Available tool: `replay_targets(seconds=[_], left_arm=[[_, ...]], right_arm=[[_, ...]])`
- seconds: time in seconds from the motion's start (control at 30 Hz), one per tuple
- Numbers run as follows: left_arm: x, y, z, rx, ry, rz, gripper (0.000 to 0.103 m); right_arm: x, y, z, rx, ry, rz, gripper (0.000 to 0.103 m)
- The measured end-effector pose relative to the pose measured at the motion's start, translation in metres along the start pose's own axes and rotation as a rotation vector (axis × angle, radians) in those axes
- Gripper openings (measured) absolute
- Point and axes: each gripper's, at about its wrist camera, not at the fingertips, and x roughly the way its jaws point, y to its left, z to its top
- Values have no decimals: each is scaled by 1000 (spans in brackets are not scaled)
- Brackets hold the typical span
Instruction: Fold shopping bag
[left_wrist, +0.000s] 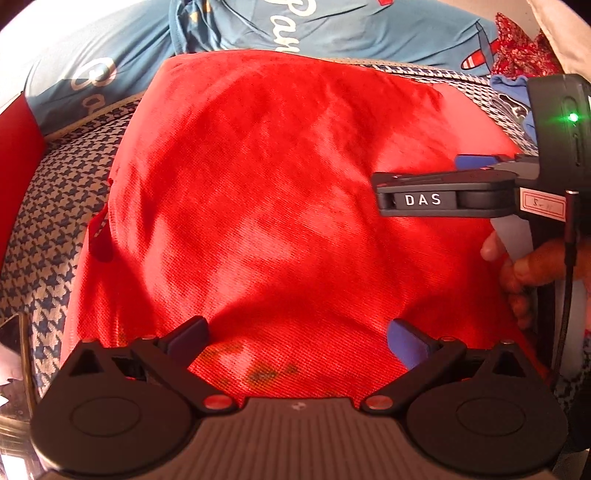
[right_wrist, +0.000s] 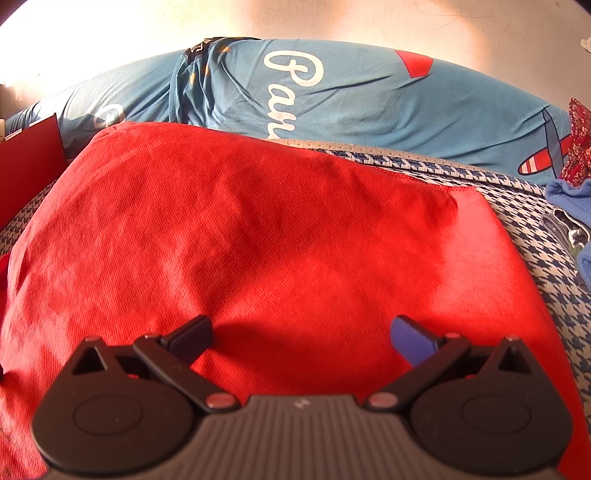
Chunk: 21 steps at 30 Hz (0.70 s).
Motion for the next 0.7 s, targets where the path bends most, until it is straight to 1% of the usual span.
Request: replay_targets(seconds=[0.23, 0.3, 0.4, 0.53, 0.63, 0.7], left_arm=[[-1, -3, 2, 7, -7, -17, 103], [0, -1, 3, 1, -13, -11, 103], [1, 3, 5, -16, -29, 11, 103], [2, 11, 8, -51, -51, 67, 103], [4, 19, 10, -95, -59, 77, 103], [5, 23, 11, -107, -62, 85, 103]], right_arm=[[0, 0, 0, 1, 0, -1, 103], [0, 0, 0, 2, 0, -1, 103], [0, 0, 0, 1, -1, -1, 103], [0, 0, 0, 2, -1, -1, 103], [0, 0, 0, 2, -1, -1, 103], [0, 0, 0, 1, -1, -1, 103]])
